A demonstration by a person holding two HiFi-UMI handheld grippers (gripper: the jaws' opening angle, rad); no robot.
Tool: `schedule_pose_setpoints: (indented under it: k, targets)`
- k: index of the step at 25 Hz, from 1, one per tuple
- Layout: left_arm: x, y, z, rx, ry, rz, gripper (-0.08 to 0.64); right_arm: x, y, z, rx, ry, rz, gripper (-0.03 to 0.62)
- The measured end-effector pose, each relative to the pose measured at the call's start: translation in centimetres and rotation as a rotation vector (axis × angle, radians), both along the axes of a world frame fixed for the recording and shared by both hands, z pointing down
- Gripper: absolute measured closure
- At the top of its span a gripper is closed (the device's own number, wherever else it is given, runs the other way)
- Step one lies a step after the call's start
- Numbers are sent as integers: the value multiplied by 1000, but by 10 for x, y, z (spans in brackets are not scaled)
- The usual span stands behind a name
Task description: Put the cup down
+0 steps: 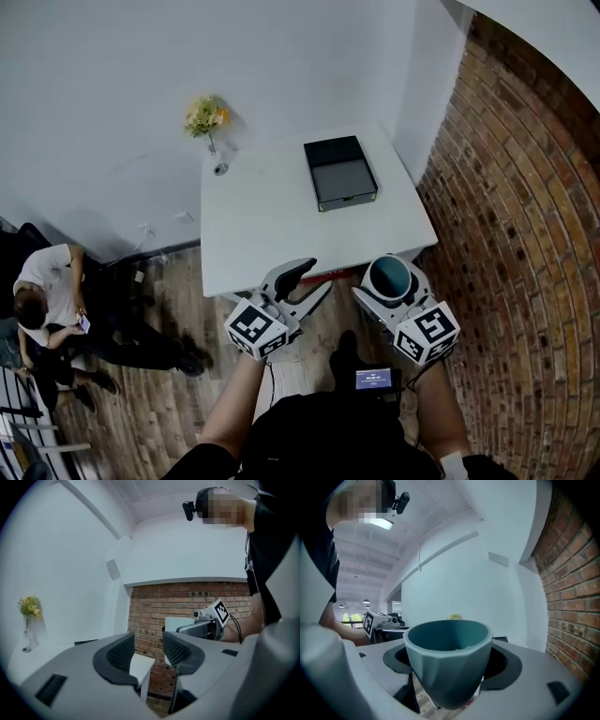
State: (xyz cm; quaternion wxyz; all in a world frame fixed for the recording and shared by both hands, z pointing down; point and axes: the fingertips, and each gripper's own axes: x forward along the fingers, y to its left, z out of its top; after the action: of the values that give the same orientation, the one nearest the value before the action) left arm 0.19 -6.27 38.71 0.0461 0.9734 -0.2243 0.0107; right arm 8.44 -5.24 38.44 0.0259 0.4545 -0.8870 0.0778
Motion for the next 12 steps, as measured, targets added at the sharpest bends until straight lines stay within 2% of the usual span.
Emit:
schedule_pose_setpoints:
  k: [12]
  targets:
    - [53, -101, 1, -11, -19, -54, 374, 51, -106, 1, -8, -25, -80, 193]
